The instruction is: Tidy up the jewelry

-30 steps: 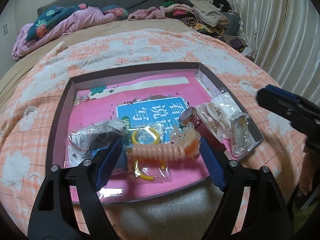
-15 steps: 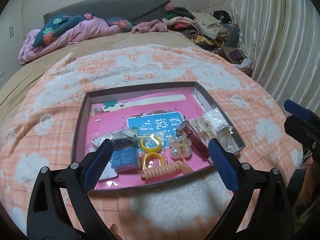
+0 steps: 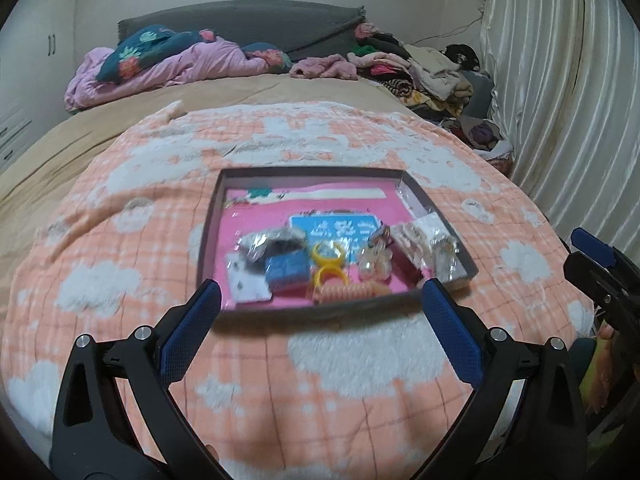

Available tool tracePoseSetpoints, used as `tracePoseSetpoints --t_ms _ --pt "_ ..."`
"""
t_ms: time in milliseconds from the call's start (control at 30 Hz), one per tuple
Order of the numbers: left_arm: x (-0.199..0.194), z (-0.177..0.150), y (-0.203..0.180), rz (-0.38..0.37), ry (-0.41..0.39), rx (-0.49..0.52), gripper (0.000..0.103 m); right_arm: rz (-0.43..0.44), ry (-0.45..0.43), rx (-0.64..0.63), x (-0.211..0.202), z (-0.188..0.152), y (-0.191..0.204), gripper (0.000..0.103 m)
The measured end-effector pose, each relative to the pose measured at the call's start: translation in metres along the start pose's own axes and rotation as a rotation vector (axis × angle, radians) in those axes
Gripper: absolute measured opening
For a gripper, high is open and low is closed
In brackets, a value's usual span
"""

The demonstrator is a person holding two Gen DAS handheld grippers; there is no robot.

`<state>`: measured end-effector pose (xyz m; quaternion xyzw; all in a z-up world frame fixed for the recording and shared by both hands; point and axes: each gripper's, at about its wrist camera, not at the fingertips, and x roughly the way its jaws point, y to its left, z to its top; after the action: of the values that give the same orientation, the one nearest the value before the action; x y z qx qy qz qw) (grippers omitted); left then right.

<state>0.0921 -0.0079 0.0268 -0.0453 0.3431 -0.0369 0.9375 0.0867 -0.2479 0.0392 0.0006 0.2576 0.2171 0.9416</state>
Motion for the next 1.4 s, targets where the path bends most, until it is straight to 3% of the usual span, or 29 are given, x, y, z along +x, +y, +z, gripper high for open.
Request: tracePoseSetpoints --t_ms 433,1400 --pt "-0.015 -0.051 0.010 0.017 0.035 -0.019 0.094 -0.021 0.086 0.048 0.008 -0.039 0.006 0.099" --pt "-0.022 -0.053 0.011 0.029 0.015 -0.046 0.094 -0.003 0.114 0.019 0.011 -0.044 0.014 0.099"
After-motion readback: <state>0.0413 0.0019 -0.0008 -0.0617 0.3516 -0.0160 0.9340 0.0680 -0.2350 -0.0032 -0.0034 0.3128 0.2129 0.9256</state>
